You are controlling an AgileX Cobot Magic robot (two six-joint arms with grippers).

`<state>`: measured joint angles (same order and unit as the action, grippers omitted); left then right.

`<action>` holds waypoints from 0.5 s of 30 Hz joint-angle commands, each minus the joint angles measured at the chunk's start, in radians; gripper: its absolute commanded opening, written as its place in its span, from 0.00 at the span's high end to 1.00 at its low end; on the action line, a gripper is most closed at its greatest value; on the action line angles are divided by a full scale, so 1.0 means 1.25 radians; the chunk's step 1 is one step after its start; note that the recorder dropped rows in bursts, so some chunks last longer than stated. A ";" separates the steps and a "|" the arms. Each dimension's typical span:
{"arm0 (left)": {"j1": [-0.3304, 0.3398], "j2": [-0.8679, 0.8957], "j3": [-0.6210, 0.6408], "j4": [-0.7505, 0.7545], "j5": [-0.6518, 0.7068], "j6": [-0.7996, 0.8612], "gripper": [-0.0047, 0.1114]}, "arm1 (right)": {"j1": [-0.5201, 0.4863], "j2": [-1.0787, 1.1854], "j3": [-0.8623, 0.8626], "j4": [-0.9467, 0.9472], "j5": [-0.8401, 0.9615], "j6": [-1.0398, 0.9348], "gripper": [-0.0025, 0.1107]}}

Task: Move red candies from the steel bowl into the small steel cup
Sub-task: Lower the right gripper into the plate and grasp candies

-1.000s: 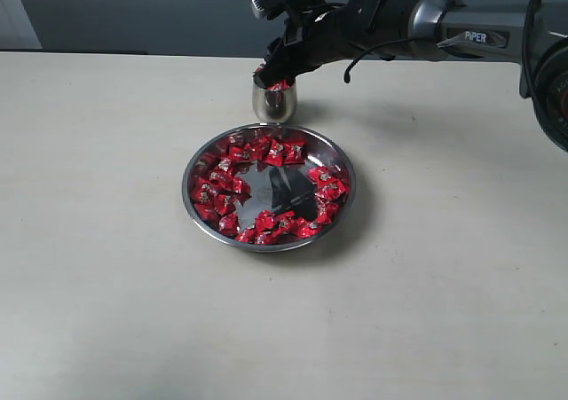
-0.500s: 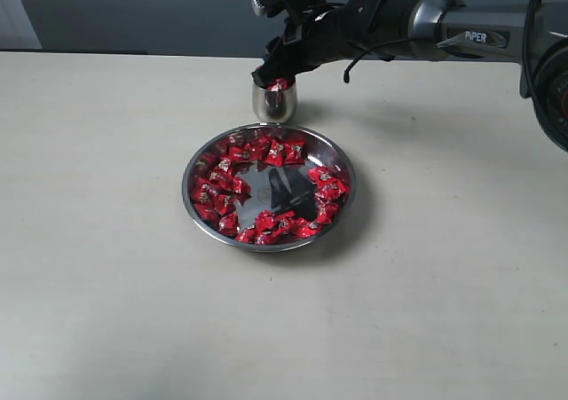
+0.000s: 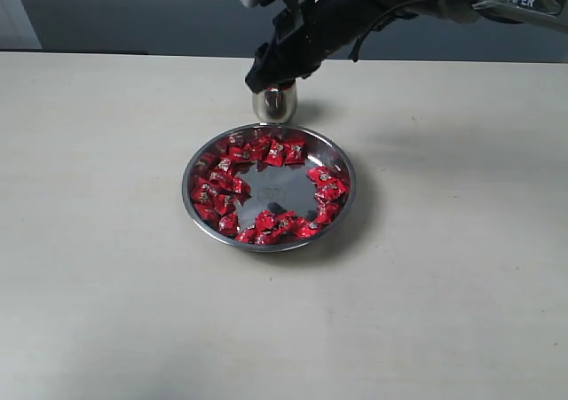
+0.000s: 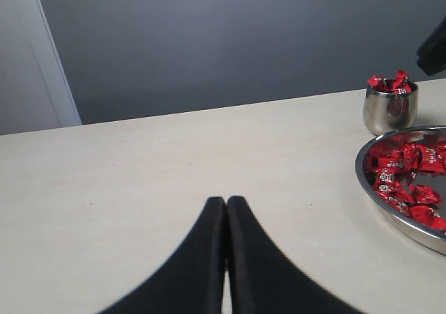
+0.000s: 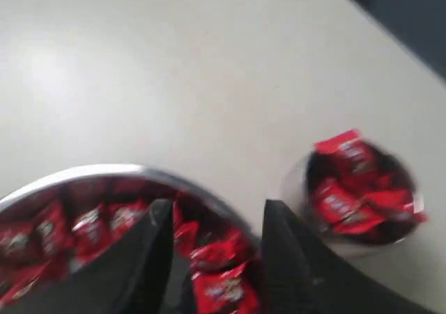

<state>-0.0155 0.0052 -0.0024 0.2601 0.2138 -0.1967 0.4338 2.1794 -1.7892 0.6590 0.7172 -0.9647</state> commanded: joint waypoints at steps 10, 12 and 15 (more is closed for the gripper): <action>-0.005 -0.004 0.002 -0.003 -0.005 -0.003 0.96 | 0.012 -0.004 -0.001 -0.050 0.299 -0.001 0.62; -0.005 -0.004 0.002 -0.003 -0.005 -0.003 0.96 | 0.023 -0.003 0.001 -0.058 0.295 -0.001 0.62; -0.005 -0.004 0.002 -0.003 -0.005 -0.003 0.96 | 0.045 0.010 0.001 -0.107 0.288 0.000 0.62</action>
<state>-0.0155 0.0052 -0.0024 0.2601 0.2138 -0.1967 0.4679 2.1819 -1.7892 0.5719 1.0772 -0.9647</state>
